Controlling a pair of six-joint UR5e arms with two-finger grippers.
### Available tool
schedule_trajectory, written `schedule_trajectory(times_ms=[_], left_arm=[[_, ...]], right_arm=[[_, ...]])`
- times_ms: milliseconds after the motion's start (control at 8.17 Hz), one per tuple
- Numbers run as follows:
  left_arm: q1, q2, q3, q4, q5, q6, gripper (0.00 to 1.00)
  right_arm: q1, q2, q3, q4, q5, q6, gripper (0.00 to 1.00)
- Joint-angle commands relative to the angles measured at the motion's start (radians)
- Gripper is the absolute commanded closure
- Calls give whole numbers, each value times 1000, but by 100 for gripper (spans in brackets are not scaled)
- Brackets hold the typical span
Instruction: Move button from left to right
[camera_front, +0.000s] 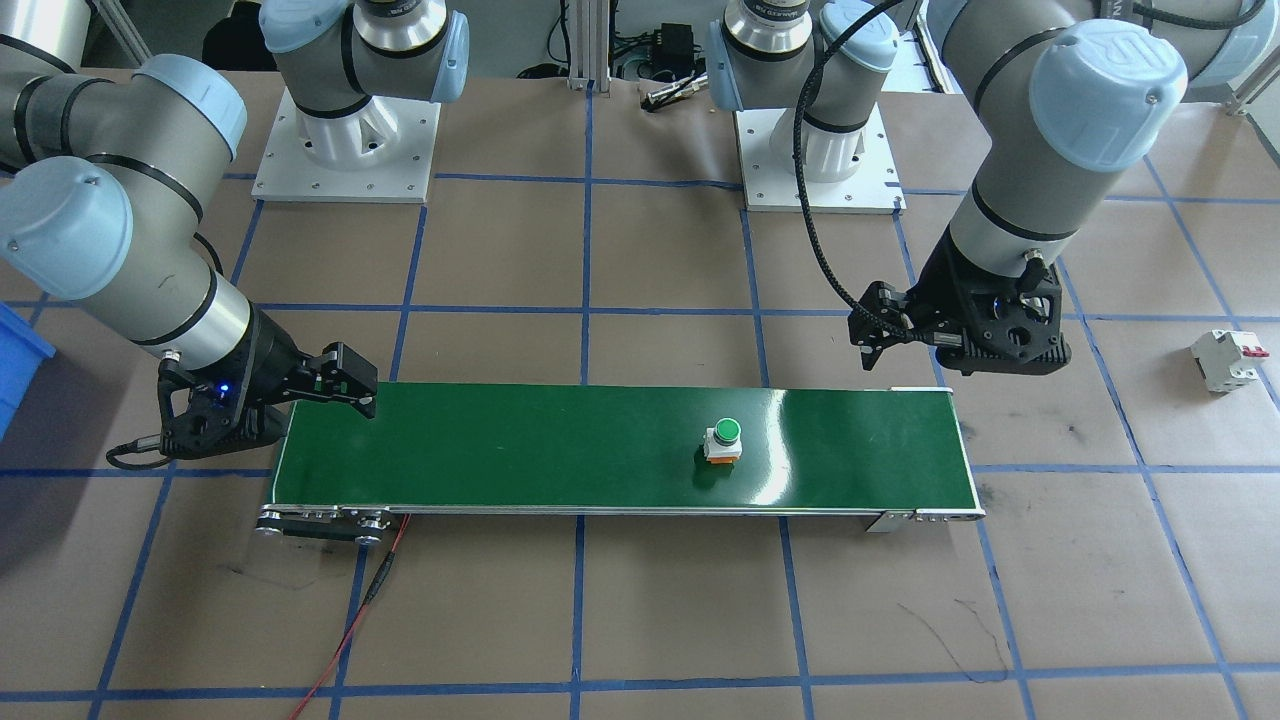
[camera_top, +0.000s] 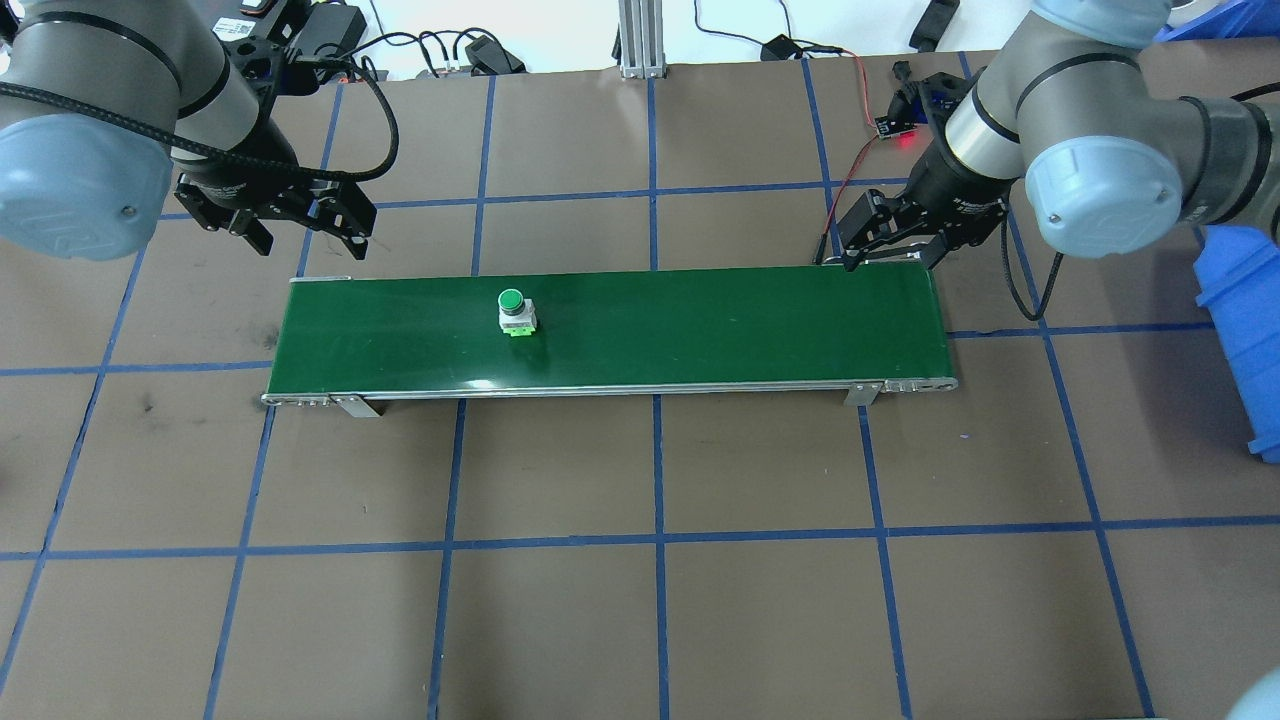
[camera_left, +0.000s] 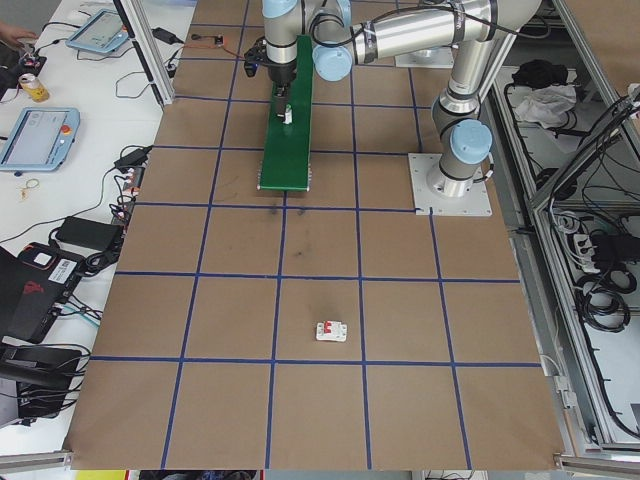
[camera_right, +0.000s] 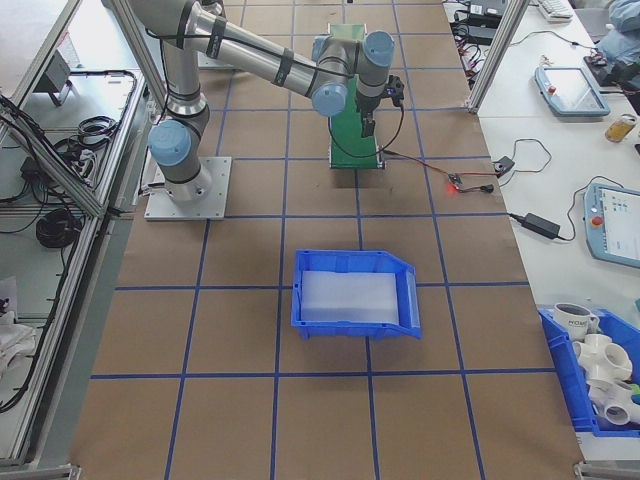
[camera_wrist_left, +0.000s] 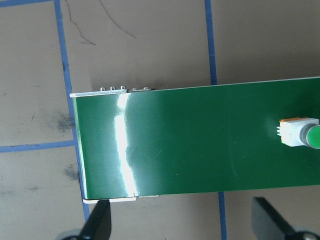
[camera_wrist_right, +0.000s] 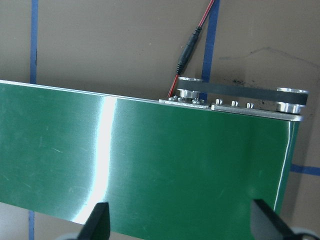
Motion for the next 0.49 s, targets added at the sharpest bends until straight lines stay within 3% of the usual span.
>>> schedule_trajectory(times_ms=[0, 367], left_arm=[[0, 3, 1, 12, -1, 0, 0], [0, 5, 0, 12, -1, 0, 0]], right_arm=[[0, 1, 5, -2, 4, 4, 1], [0, 7, 5, -5, 5, 4, 1]])
